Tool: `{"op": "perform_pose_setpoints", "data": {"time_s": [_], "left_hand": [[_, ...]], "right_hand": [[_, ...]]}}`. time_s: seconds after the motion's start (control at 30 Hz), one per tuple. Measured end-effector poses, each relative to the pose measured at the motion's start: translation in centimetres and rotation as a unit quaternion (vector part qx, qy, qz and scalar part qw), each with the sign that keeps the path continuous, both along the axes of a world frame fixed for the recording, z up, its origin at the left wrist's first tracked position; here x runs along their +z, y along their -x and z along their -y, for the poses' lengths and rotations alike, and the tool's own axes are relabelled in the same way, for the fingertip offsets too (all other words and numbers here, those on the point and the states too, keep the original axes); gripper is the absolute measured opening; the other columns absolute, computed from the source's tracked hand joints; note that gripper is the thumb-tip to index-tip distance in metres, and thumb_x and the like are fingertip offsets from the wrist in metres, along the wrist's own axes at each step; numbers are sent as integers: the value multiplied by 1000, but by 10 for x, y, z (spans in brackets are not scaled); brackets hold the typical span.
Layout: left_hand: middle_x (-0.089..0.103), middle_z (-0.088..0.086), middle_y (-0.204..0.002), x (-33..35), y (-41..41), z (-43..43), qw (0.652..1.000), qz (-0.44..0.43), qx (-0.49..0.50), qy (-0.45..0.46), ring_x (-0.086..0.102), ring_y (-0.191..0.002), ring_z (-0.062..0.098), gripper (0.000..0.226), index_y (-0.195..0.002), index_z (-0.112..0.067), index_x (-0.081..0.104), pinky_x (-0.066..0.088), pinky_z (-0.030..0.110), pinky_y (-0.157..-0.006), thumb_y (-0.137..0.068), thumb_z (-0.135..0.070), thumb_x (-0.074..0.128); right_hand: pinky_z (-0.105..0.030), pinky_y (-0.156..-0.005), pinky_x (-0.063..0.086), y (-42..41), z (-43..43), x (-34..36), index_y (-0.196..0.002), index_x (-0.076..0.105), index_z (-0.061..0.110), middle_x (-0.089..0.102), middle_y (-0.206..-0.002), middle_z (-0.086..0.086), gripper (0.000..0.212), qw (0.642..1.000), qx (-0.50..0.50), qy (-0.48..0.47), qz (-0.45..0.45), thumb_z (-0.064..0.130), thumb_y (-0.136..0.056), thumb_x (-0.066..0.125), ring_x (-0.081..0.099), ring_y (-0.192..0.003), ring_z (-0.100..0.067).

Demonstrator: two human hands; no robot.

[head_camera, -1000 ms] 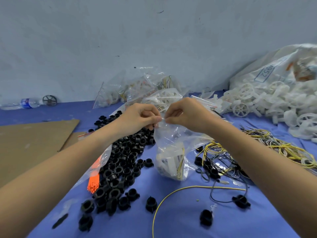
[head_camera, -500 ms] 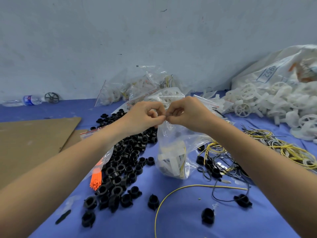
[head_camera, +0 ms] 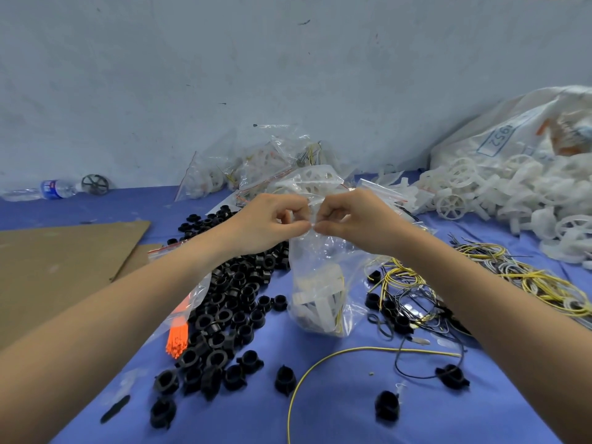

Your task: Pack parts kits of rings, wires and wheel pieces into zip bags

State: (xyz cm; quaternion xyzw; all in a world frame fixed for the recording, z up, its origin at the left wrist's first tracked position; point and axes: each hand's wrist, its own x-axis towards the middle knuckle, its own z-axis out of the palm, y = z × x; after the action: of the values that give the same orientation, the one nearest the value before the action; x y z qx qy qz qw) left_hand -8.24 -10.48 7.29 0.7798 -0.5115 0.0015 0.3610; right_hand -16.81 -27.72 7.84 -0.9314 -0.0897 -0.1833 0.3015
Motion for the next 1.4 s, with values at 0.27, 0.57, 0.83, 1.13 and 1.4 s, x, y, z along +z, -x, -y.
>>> {"op": "perform_pose_setpoints", "data": {"time_s": [0.27,0.57,0.83,1.13,1.4], "left_hand": [[37,5,-67,4,5,0,999,29,-19,-40,30,-61,9,20,-63,-16,40,26,25,-59,-80,-11,48],[40,5,-64,0,10,5,997,55,-20,-51,32,-60,9,20,-64,-11,41,26,24,-57,-82,-9,51],[42,-5,-66,4,14,11,992,93,-26,-81,39,-62,7,17,-66,-11,46,29,20,-60,-81,-12,54],[44,0,-69,3,12,13,989,104,-33,-98,38,-62,10,20,-69,-6,49,29,22,-60,-88,-3,58],[42,-1,-67,4,12,9,988,112,-41,-100,37,-60,7,24,-67,-5,47,29,16,-59,-89,-2,58]], "right_hand": [[-28,-72,42,4,-9,1,-87,69,8,61,-75,1,6,997,11,75,14,13,-84,69,54,-73,-16],[-30,-75,44,10,-7,-2,-87,70,8,68,-82,-4,6,997,12,69,32,13,-83,70,60,-78,-18],[-18,-64,38,13,0,-5,-82,69,8,57,-67,7,5,997,10,67,32,13,-83,70,49,-65,-11],[-32,-75,46,16,7,-8,-81,67,11,65,-76,0,7,996,26,81,40,17,-85,69,58,-76,-19],[-28,-68,37,18,21,-3,-79,62,6,60,-76,-11,19,990,26,137,3,23,-89,64,48,-74,-24]]}}
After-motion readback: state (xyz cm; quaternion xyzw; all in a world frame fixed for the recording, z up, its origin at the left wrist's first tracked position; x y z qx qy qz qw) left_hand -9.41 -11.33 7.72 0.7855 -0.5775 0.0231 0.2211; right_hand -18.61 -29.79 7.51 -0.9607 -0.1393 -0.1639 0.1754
